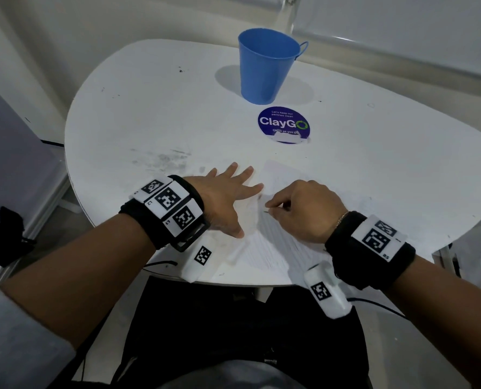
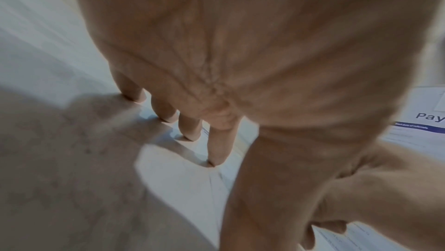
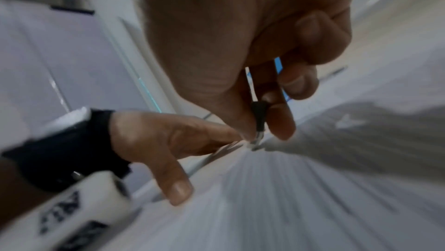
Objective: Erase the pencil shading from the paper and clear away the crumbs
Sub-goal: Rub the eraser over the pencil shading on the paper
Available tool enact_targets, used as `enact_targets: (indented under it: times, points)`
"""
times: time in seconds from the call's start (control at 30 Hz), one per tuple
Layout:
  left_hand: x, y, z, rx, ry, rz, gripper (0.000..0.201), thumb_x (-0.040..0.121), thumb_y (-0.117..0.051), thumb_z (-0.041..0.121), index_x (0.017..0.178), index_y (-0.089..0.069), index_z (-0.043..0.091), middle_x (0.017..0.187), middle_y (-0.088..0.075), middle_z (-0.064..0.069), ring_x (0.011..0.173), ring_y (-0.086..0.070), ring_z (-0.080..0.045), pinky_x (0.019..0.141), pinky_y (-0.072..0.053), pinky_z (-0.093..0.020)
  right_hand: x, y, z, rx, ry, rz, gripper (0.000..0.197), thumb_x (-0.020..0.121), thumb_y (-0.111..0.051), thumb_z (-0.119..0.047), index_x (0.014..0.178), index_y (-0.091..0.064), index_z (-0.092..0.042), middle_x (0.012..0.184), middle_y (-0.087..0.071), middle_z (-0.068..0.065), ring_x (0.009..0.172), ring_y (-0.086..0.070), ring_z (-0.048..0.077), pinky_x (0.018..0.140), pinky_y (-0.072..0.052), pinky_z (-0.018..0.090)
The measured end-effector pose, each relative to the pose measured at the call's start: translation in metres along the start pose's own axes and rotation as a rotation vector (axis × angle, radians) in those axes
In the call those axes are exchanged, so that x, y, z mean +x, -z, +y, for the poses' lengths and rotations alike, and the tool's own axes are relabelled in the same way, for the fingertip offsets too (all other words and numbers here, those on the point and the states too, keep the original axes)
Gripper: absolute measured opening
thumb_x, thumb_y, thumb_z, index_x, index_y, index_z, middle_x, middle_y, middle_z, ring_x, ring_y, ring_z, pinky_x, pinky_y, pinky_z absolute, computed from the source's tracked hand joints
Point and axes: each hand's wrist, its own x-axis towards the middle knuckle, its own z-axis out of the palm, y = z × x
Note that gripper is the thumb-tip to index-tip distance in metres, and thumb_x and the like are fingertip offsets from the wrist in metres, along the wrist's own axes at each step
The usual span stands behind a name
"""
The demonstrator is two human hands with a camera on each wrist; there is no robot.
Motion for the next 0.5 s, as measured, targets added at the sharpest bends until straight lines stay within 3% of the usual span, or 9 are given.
enact_targets:
  times: [0.2, 0.37, 0.5]
  points:
    - [-0.0011, -0.0019, -0.0035, 0.001, -0.02, 0.018, 0.099, 0.09, -0.067, 0.05, 0.158, 0.005, 0.048, 0.163, 0.027, 0.016, 0.148, 0.03, -0.009, 0.124, 0.012, -0.04, 0.009, 0.0011, 0.0032, 0.012, -0.075, 0.045, 0.021, 0.093, -0.057, -0.03, 0.105, -0.075, -0.032, 0.102, -0.07, -0.012, 0.095, -0.064, 0.016, 0.079, -0.048, 0.027]
    - [-0.0006, 0.0008, -0.0029, 0.02, -0.015, -0.02, 0.109, 0.084, -0.074, 0.049, 0.157, 0.007, 0.047, 0.163, 0.029, 0.015, 0.147, 0.033, -0.009, 0.124, 0.014, -0.041, 0.0097, -0.0013, 0.0091, 0.083, -0.069, 0.033, 0.02, 0.094, -0.057, -0.029, 0.102, -0.076, -0.027, 0.075, -0.055, -0.022, 0.09, -0.063, 0.014, 0.082, -0.052, 0.03]
    - [-0.0002, 0.0005, -0.0025, 0.043, -0.012, -0.026, 0.109, 0.084, -0.074, 0.05, 0.156, 0.007, 0.051, 0.162, 0.03, 0.015, 0.146, 0.035, -0.01, 0.121, 0.016, -0.039, 0.0065, -0.0035, 0.0095, 0.078, -0.05, 0.025, 0.02, 0.094, -0.057, -0.029, 0.1, -0.076, -0.027, 0.071, -0.052, -0.022, 0.088, -0.063, 0.015, 0.083, -0.053, 0.031]
